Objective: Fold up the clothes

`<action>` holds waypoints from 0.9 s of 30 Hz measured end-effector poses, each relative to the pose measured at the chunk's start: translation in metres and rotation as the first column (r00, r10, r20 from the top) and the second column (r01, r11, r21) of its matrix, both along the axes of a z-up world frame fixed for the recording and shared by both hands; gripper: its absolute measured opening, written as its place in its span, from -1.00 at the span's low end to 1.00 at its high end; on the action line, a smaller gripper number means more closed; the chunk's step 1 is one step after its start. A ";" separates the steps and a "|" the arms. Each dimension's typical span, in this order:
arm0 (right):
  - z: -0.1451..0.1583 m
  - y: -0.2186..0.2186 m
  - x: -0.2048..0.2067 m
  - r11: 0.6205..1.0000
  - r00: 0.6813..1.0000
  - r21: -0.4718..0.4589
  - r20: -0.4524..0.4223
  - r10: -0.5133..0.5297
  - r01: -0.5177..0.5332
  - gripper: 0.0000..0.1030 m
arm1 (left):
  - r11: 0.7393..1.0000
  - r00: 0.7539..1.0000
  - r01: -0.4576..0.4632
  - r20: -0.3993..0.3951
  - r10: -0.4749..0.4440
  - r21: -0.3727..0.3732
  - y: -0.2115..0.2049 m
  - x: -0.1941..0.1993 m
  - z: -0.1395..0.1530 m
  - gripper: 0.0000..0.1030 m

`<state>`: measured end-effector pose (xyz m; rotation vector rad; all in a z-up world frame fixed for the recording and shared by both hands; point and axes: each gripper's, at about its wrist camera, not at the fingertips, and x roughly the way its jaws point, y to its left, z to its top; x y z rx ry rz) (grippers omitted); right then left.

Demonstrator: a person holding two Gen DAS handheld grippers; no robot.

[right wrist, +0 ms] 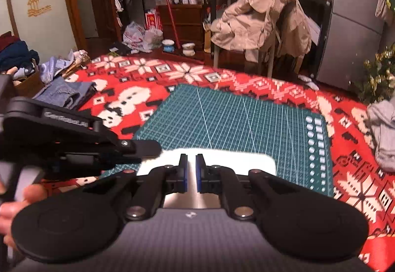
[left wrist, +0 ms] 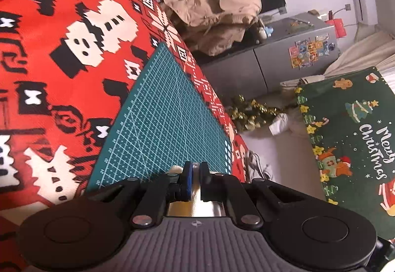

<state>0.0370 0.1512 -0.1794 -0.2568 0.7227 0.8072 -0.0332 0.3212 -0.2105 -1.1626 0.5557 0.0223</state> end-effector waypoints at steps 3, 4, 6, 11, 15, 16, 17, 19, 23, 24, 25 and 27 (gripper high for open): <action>-0.007 0.004 0.001 1.000 1.000 -0.015 -0.006 0.001 -0.001 -0.86 | 1.000 1.000 -0.011 -0.011 0.011 -0.004 0.001 -0.001 -0.004 -0.89; -0.008 0.006 0.002 1.000 1.000 -0.019 -0.002 0.003 -0.003 -0.86 | 1.000 1.000 -0.013 -0.011 0.013 -0.005 0.001 -0.001 -0.004 -0.89; -0.009 0.010 0.002 1.000 1.000 -0.026 0.008 0.009 -0.009 -0.86 | 1.000 1.000 -0.019 -0.015 0.019 0.005 0.000 0.000 -0.003 -0.89; -0.014 0.009 0.015 0.997 0.998 -0.043 0.027 -0.062 0.063 -0.88 | 1.000 0.999 -0.030 -0.023 0.030 -0.009 0.001 -0.001 -0.006 -0.89; -0.011 -0.005 0.027 0.991 0.991 -0.011 0.003 -0.130 0.131 -0.95 | 0.999 0.999 -0.032 -0.025 0.032 -0.014 0.001 -0.001 -0.006 -0.89; -0.010 -0.008 0.028 0.990 0.990 -0.002 -0.004 -0.139 0.139 -0.86 | 0.999 0.999 -0.033 -0.025 0.032 -0.016 0.001 -0.001 -0.007 -0.89; -0.008 -0.006 0.025 0.993 0.993 0.006 -0.006 -0.117 0.117 -0.86 | 0.999 0.999 -0.033 -0.025 0.032 -0.019 0.000 -0.001 -0.007 -0.89; -0.006 -0.004 0.015 0.998 0.998 0.034 -0.029 -0.047 0.048 -0.86 | 0.999 0.999 -0.031 -0.027 0.031 -0.021 0.001 -0.001 -0.007 -0.89; -0.006 -0.001 0.011 0.999 0.999 0.034 -0.030 -0.025 0.026 -0.87 | 0.999 0.999 -0.030 -0.030 0.029 -0.019 0.002 -0.001 -0.005 -0.89; -0.006 0.000 0.010 0.999 0.999 0.033 -0.030 -0.021 0.022 -0.87 | 0.999 0.999 -0.030 -0.031 0.029 -0.018 0.002 -0.001 -0.005 -0.89; -0.006 0.001 0.010 0.999 0.999 0.032 -0.029 -0.017 0.018 -0.87 | 0.999 0.999 -0.030 -0.032 0.029 -0.020 0.002 -0.001 -0.006 -0.89; -0.006 0.003 0.008 1.000 1.000 0.030 -0.028 -0.009 0.010 -0.87 | 0.999 0.999 -0.031 -0.033 0.030 -0.029 0.002 -0.002 -0.007 -0.89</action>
